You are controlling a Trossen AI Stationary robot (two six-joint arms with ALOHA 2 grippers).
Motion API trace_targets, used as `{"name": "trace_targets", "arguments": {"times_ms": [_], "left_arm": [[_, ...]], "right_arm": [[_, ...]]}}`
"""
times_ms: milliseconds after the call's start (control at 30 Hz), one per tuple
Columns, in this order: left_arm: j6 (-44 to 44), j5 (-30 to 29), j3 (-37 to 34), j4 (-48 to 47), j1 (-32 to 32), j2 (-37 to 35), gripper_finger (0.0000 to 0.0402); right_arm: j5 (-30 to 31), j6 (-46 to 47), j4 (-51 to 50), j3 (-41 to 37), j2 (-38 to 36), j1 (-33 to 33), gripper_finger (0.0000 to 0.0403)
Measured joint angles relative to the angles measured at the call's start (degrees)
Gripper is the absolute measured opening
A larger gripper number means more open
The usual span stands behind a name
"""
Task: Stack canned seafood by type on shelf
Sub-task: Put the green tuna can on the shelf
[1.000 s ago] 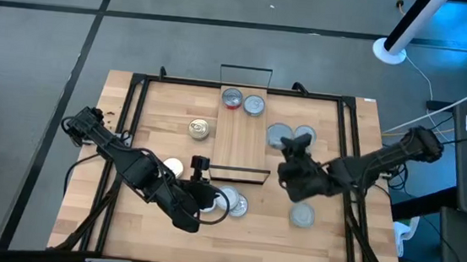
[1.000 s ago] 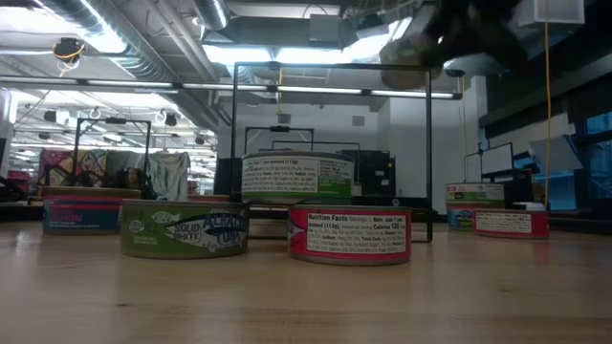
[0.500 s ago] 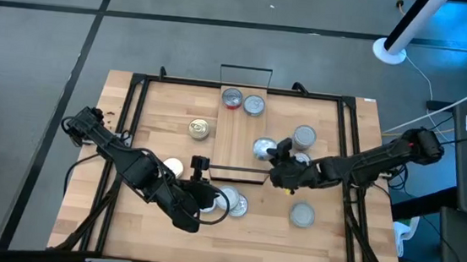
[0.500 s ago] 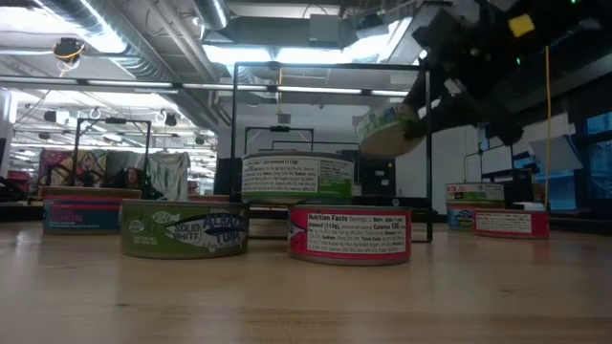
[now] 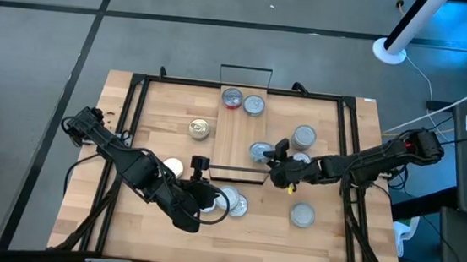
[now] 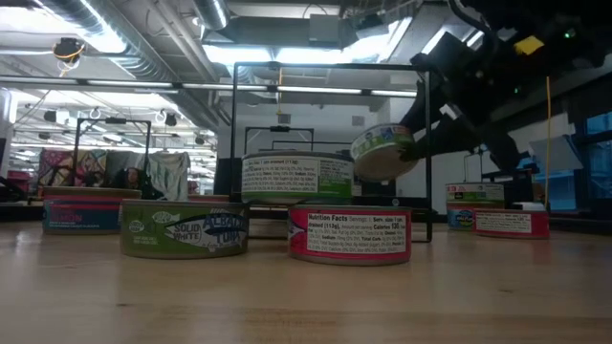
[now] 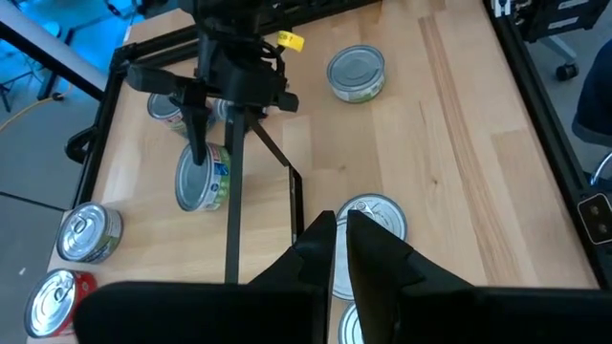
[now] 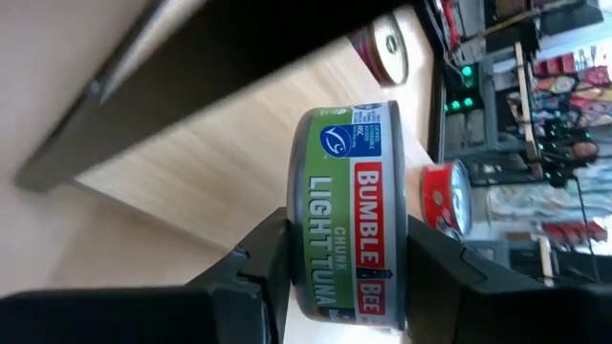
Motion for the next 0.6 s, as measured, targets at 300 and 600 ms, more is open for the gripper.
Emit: {"name": "trace_targets", "arguments": {"times_ms": [300,600], "left_arm": [[-2.69,0.00,0.00,-0.02,0.00,0.00,0.0026],[-2.78,0.00,-0.02,0.05,0.00,0.00,0.0027]], "right_arm": [[-7.41,-0.01,2.20,-0.07,0.00,0.00,0.0143],[-10.38,-1.56,4.67,-0.07,3.49,-0.96,0.0143]]}}
